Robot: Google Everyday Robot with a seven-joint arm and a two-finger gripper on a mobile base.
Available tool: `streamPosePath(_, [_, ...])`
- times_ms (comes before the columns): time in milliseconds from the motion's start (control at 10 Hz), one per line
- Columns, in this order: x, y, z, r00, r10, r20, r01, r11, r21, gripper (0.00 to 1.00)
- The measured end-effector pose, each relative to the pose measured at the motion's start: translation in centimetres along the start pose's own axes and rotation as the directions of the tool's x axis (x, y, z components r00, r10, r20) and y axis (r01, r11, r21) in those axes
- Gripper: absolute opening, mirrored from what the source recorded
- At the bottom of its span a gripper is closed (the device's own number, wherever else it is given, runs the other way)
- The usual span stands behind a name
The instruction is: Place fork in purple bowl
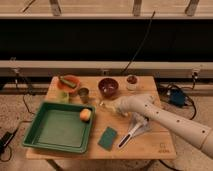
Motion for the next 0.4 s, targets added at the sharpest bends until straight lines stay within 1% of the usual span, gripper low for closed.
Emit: streamPosePath(400, [-1.4,-3.8,-1.1,1.0,-0.005,0.016,0.005,1.0,0.011,0.18])
